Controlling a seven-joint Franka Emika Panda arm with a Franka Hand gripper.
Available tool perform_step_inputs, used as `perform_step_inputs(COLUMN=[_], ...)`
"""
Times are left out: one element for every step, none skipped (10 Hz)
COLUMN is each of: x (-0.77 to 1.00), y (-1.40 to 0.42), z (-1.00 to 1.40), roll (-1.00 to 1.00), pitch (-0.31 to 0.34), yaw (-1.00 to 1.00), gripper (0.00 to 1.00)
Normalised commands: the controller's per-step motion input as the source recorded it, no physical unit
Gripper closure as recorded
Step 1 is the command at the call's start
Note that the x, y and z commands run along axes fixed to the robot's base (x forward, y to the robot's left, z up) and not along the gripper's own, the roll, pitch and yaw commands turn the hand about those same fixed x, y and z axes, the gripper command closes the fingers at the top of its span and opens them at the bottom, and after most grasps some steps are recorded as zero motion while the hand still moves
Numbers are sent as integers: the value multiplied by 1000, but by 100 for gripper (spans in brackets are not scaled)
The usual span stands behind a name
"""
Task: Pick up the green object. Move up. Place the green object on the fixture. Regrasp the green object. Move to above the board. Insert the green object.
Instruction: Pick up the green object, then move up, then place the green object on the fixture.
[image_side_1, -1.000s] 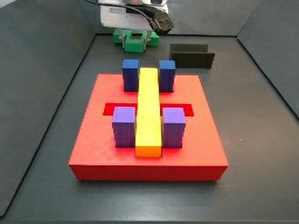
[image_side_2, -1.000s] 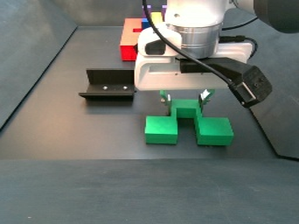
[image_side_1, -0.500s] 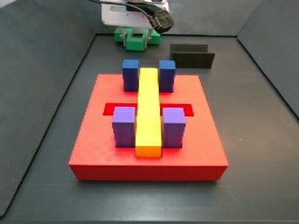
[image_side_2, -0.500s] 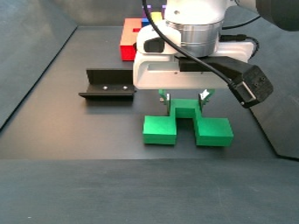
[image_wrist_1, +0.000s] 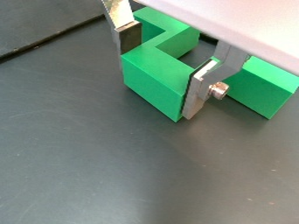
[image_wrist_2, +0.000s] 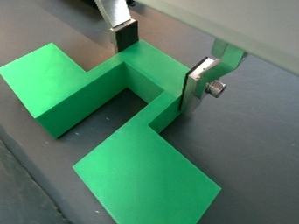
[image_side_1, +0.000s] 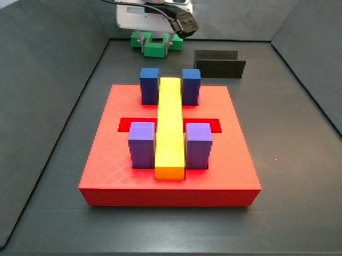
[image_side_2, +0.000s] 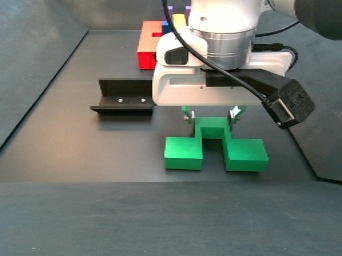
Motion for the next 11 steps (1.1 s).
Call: perform_step_inputs(x=[0, 0, 0, 0, -28, -99, -80, 20, 263, 443, 337], y=[0, 0, 0, 0, 31, 10, 11, 0, 0, -49, 0], z=[0, 0, 0, 833, 883, 627, 405, 0, 137, 146, 126], roll=[0, 0, 0, 0, 11, 10, 16, 0, -303, -580, -929], pitch=[0, 0, 0, 0, -8, 8, -8, 0, 6, 0, -191], yaw=[0, 0, 0, 0, -33, -42, -35, -3, -103, -77, -114], gripper=[100, 100, 100, 100, 100, 100, 100, 100, 100, 100, 100])
